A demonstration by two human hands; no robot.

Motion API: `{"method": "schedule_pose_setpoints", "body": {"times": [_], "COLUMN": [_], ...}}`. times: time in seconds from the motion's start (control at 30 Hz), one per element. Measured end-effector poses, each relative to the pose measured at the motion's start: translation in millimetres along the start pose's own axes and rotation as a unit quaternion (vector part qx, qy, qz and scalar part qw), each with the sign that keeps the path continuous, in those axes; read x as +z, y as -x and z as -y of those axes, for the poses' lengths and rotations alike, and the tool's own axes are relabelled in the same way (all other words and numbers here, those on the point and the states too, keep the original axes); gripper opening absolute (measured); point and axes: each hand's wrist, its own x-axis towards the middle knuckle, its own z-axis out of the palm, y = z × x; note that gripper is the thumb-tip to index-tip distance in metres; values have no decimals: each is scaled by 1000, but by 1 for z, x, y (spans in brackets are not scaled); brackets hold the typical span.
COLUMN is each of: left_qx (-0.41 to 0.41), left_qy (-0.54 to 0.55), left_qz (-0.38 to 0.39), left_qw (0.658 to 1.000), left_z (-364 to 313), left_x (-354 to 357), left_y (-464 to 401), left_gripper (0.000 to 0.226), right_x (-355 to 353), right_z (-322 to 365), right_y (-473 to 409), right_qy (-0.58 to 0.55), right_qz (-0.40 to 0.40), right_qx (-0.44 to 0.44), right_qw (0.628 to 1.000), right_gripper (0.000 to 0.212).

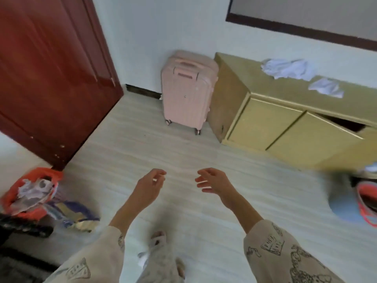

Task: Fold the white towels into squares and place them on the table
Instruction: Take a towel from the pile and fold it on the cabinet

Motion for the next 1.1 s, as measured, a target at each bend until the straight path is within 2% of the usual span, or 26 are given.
{"method": "schedule_pose_setpoints", "body": {"times": [0.23,0.37,0.57,0.77,1.0,1.1], "left_qx": [86,106,155,165,146,115], "left_qy": [-41,-42,-62,-113,-140,-132], "left_qz": [107,152,200,251,251,209], "left_qw": [990,982,965,947,947,962], "left_z": [-122,-188,-301,-376,-450,-488], "left_x": [119,187,269,344,463,519], "left_y": [-117,-199,-302,-380,-495,-545], "left_gripper": [13,14,15,22,23,18], "right_x": [-170,-267,-404,-514,-673,-749], "right_z": [4,18,58,69,74,74], "right_y": [-47,-95,-153,-212,-322,-375], "right_qy": [-84,-101,-122,-151,-128,-46], "right_qz": [-111,-164,-223,-248,-292,-310], "right_qx": [1,-2,2,21,28,36], "right_qw": [990,981,967,957,947,949], "right_gripper": [19,20,18,19,13,15]}}
